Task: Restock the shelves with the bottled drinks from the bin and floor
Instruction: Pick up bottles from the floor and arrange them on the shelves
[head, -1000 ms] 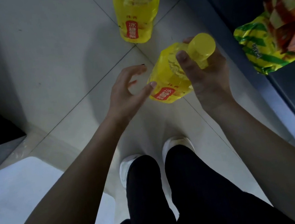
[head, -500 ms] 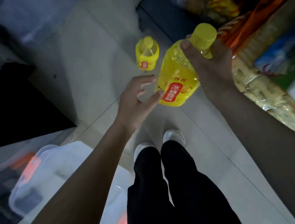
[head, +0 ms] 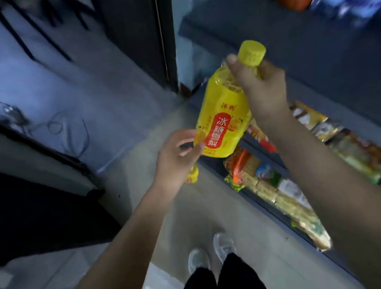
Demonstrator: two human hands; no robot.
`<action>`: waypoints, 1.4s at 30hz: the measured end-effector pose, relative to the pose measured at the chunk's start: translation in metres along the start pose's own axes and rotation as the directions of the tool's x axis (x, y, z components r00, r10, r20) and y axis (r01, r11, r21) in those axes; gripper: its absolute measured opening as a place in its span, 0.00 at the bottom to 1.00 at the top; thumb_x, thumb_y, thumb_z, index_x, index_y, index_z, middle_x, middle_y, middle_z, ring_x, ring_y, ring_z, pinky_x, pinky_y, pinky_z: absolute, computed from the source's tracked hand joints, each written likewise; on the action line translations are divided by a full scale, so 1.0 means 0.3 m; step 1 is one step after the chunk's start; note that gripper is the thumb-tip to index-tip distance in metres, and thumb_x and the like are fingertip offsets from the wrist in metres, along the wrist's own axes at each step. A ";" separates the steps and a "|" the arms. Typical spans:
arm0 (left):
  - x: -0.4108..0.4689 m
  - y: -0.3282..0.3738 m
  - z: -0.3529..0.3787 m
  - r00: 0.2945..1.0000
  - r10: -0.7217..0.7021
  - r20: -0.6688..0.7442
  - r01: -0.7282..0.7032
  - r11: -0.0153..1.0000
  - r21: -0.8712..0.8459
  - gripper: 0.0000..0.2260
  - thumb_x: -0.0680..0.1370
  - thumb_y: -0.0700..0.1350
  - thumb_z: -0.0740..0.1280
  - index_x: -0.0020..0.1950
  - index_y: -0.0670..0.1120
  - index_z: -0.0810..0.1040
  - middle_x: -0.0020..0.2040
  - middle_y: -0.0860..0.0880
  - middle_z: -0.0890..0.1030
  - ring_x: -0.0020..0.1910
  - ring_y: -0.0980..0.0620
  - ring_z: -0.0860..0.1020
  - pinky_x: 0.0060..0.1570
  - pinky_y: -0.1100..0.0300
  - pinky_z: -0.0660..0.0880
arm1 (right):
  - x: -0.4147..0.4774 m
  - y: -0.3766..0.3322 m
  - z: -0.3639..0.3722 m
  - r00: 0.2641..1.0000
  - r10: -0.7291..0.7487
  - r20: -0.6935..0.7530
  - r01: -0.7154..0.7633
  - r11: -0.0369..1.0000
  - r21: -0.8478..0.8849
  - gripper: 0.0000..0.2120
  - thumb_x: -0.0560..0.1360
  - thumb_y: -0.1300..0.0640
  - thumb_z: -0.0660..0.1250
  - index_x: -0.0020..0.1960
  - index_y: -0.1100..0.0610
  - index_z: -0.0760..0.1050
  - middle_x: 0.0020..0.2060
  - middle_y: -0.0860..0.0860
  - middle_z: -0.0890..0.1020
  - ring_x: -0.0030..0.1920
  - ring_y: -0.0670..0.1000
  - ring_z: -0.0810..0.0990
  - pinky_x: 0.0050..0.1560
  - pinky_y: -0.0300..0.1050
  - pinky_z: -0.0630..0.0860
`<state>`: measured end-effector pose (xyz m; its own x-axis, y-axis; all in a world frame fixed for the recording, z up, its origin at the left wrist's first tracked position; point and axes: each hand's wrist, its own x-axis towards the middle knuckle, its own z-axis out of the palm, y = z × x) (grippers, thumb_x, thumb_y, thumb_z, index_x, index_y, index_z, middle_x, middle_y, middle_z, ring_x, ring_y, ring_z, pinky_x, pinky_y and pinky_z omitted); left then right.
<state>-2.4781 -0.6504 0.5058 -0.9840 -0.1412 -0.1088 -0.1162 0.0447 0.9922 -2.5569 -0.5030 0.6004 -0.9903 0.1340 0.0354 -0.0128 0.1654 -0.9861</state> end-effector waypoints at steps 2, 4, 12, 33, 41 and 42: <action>-0.012 0.171 0.006 0.996 0.084 -0.003 -0.084 0.996 0.033 0.10 0.73 0.36 0.71 0.46 0.51 0.76 0.47 0.52 0.80 0.43 0.68 0.77 0.44 0.73 0.74 | 0.008 -0.190 -0.041 0.997 -0.065 -0.027 0.065 0.997 -0.029 0.15 0.69 0.42 0.70 0.32 0.51 0.75 0.30 0.43 0.78 0.35 0.42 0.76 0.43 0.44 0.75; -0.026 0.338 0.012 0.985 0.172 0.007 -0.172 0.984 0.054 0.11 0.73 0.37 0.71 0.45 0.54 0.76 0.50 0.49 0.80 0.45 0.65 0.78 0.46 0.72 0.74 | 0.011 -0.366 -0.084 0.990 -0.131 -0.056 0.129 0.991 -0.033 0.14 0.71 0.44 0.70 0.33 0.52 0.76 0.27 0.41 0.78 0.33 0.39 0.76 0.42 0.40 0.74; -0.046 0.827 0.031 0.898 0.439 0.037 -0.440 0.896 0.055 0.10 0.72 0.39 0.72 0.43 0.53 0.77 0.46 0.53 0.81 0.43 0.66 0.78 0.46 0.70 0.76 | -0.023 -0.889 -0.251 0.946 -0.295 -0.137 0.284 0.954 -0.094 0.18 0.69 0.39 0.70 0.33 0.53 0.77 0.30 0.47 0.80 0.35 0.46 0.78 0.42 0.45 0.76; -0.213 1.277 0.338 0.858 0.500 0.118 -0.487 0.864 -0.128 0.08 0.70 0.36 0.73 0.43 0.47 0.78 0.42 0.50 0.81 0.44 0.53 0.79 0.50 0.54 0.78 | -0.135 -1.303 -0.672 0.850 -0.478 -0.222 0.407 0.863 -0.300 0.49 0.54 0.22 0.60 0.61 0.56 0.77 0.57 0.53 0.81 0.56 0.53 0.80 0.59 0.54 0.76; -0.251 1.317 0.392 0.854 0.500 0.145 -0.481 0.864 -0.148 0.07 0.70 0.35 0.73 0.43 0.45 0.78 0.41 0.48 0.81 0.41 0.53 0.79 0.42 0.60 0.81 | -0.154 -1.330 -0.759 0.835 -0.517 -0.189 0.434 0.829 -0.354 0.29 0.66 0.30 0.65 0.40 0.58 0.77 0.38 0.54 0.83 0.42 0.53 0.82 0.48 0.53 0.78; -0.249 1.324 0.396 0.851 0.501 0.156 -0.481 0.864 -0.151 0.07 0.70 0.35 0.73 0.44 0.45 0.78 0.41 0.48 0.81 0.42 0.53 0.79 0.41 0.61 0.81 | -0.156 -1.335 -0.766 0.834 -0.516 -0.196 0.433 0.832 -0.347 0.30 0.67 0.31 0.65 0.40 0.60 0.78 0.36 0.53 0.80 0.40 0.53 0.81 0.48 0.53 0.78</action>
<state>-2.4667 -0.5046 0.9008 -0.9168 0.0562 0.3953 0.3934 -0.0423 0.9184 -2.4736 -0.3510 1.0311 -0.7918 0.2183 0.5704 -0.3921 0.5344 -0.7488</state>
